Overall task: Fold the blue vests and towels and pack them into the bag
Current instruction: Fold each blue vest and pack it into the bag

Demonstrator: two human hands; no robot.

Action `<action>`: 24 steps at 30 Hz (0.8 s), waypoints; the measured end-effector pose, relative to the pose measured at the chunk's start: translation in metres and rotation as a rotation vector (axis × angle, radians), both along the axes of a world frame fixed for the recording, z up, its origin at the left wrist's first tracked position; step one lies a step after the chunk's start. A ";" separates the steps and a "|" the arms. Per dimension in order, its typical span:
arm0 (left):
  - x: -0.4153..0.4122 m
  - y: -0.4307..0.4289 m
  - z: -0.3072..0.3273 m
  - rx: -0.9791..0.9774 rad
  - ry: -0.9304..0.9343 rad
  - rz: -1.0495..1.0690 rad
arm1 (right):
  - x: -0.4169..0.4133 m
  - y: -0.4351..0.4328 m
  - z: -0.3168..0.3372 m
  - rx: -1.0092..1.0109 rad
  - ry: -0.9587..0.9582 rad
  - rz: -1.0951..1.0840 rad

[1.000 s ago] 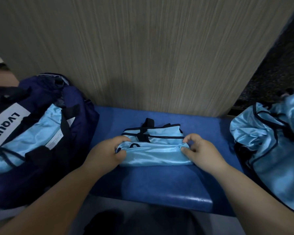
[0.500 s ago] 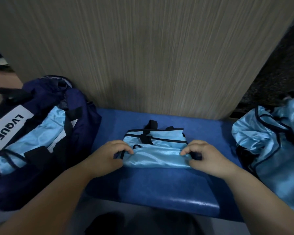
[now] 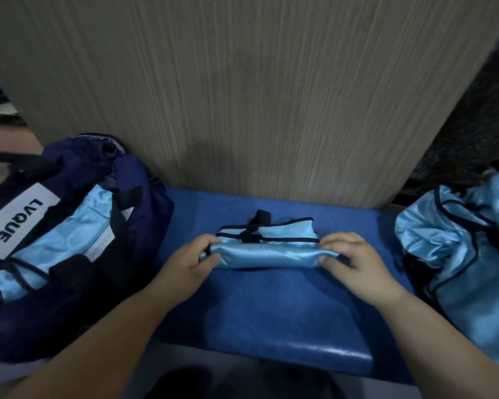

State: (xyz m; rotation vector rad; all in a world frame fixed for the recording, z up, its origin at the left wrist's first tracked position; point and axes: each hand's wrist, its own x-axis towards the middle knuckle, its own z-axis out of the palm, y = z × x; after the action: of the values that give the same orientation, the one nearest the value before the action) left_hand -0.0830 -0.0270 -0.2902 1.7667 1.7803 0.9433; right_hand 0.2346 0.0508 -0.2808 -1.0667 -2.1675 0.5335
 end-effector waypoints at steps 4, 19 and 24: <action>0.003 -0.002 0.007 0.031 -0.065 0.026 | -0.005 -0.003 0.004 -0.055 0.062 -0.057; 0.015 -0.005 -0.006 0.287 0.273 0.111 | -0.027 -0.010 -0.002 -0.203 -0.064 -0.366; 0.019 -0.010 -0.002 0.352 0.329 -0.096 | -0.030 -0.010 0.002 -0.251 0.062 -0.457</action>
State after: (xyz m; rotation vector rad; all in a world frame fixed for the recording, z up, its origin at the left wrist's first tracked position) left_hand -0.0642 -0.0369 -0.2924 2.3221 1.7806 1.0220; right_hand 0.2049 0.0412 -0.2791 -1.6021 -1.7519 0.6202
